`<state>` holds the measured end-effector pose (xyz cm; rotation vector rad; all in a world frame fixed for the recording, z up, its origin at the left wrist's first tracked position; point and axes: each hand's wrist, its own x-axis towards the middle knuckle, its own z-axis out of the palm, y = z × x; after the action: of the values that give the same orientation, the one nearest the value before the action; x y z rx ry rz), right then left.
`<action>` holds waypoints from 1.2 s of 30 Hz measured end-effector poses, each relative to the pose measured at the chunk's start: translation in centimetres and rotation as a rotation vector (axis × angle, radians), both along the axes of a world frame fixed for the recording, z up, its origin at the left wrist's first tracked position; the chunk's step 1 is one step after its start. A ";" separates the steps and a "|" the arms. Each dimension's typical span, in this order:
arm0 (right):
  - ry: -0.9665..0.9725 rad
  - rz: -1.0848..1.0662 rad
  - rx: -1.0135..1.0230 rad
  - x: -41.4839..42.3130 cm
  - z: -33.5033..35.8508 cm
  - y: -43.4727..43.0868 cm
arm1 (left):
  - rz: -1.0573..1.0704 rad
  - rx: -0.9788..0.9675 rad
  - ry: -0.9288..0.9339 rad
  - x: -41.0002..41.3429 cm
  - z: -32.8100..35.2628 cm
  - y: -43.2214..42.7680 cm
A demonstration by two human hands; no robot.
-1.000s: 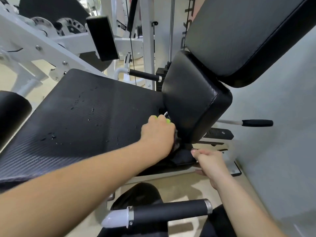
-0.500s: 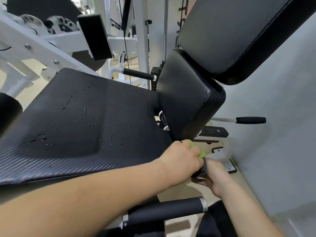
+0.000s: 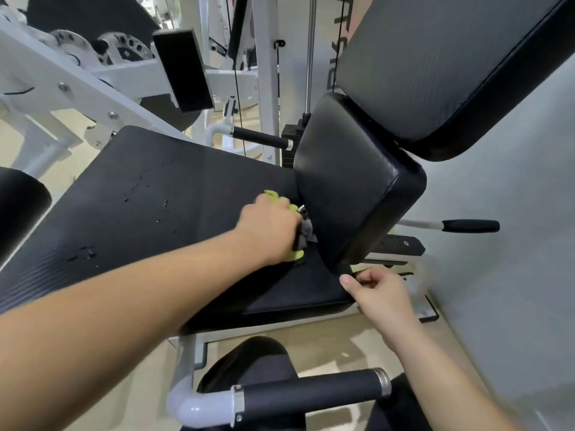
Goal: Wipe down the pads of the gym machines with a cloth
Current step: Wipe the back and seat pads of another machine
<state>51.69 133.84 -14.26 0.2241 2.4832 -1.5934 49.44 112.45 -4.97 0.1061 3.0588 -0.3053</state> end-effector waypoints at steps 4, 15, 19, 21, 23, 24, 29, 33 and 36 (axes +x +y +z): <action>0.006 -0.030 0.054 -0.5 -0.2 -0.3 | 0.008 0.016 -0.035 -2.7 -0.8 2.2; -0.065 -0.067 0.158 -0.5 1.2 -0.8 | -0.123 0.128 -0.058 4.3 -1.8 4.2; -0.038 0.118 0.583 0.4 3.4 -1.3 | -0.157 0.073 -0.008 4.3 -1.3 4.7; 0.049 0.302 0.932 1.5 5.5 -1.8 | -0.151 0.014 0.032 5.1 -0.9 4.4; 0.153 0.428 0.953 2.3 7.6 -2.6 | -0.126 -0.028 0.068 6.8 -0.4 3.2; 0.188 0.474 0.882 2.6 8.5 -3.3 | -0.096 -0.026 0.081 7.5 -0.1 1.8; 0.338 0.589 0.511 2.4 9.1 -6.5 | 0.269 -0.019 0.174 9.6 3.6 -7.6; 0.322 0.635 0.702 1.0 8.3 -7.5 | 0.325 -0.025 0.204 9.1 2.7 -5.1; 0.303 0.614 0.706 0.7 7.8 -7.7 | 0.232 0.031 0.216 9.6 1.0 -1.0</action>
<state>52.40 126.12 -6.41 -0.6741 2.8345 -0.5150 59.01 111.47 -3.99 -0.2979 3.2438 -0.2696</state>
